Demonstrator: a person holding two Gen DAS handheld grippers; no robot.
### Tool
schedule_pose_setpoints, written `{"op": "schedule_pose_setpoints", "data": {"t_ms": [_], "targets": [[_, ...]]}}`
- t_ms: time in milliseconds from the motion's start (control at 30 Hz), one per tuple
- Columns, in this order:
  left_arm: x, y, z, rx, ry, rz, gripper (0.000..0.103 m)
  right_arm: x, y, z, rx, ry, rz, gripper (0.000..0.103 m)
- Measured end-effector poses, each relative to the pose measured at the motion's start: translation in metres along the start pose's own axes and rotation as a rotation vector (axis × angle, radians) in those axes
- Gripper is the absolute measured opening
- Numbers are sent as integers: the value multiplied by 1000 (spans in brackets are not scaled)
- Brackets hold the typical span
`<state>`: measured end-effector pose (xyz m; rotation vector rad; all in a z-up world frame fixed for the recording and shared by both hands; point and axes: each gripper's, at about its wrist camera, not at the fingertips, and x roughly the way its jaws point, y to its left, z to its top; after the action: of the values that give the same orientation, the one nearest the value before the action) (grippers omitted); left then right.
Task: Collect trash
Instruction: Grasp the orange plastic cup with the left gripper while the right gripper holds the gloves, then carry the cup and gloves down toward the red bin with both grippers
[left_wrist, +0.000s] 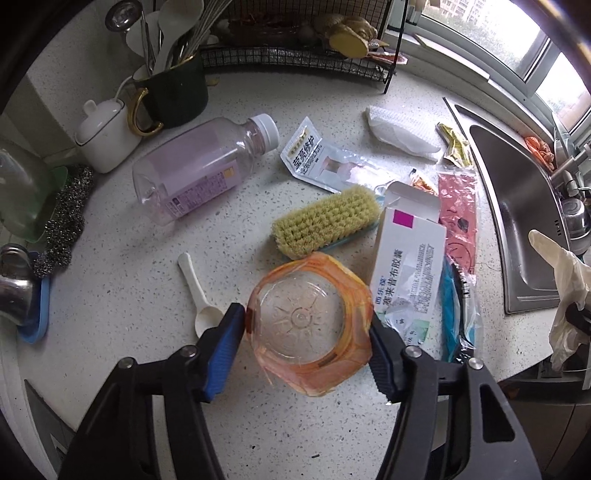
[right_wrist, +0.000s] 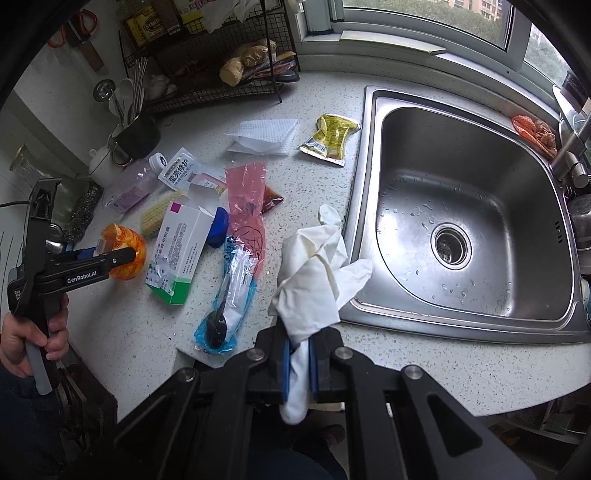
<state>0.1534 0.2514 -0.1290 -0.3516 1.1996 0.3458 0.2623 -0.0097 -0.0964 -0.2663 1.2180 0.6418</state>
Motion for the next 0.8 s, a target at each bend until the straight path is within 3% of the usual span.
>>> {"op": "schedule_pose_setpoints", "data": {"t_ms": [333, 800], "targets": [[-63, -68, -32, 70, -113, -38, 60, -39, -7, -28, -22, -85, 46, 7], [-113, -197, -137, 145, -160, -113, 60, -105, -50, -114, -6, -162, 77, 7]]}}
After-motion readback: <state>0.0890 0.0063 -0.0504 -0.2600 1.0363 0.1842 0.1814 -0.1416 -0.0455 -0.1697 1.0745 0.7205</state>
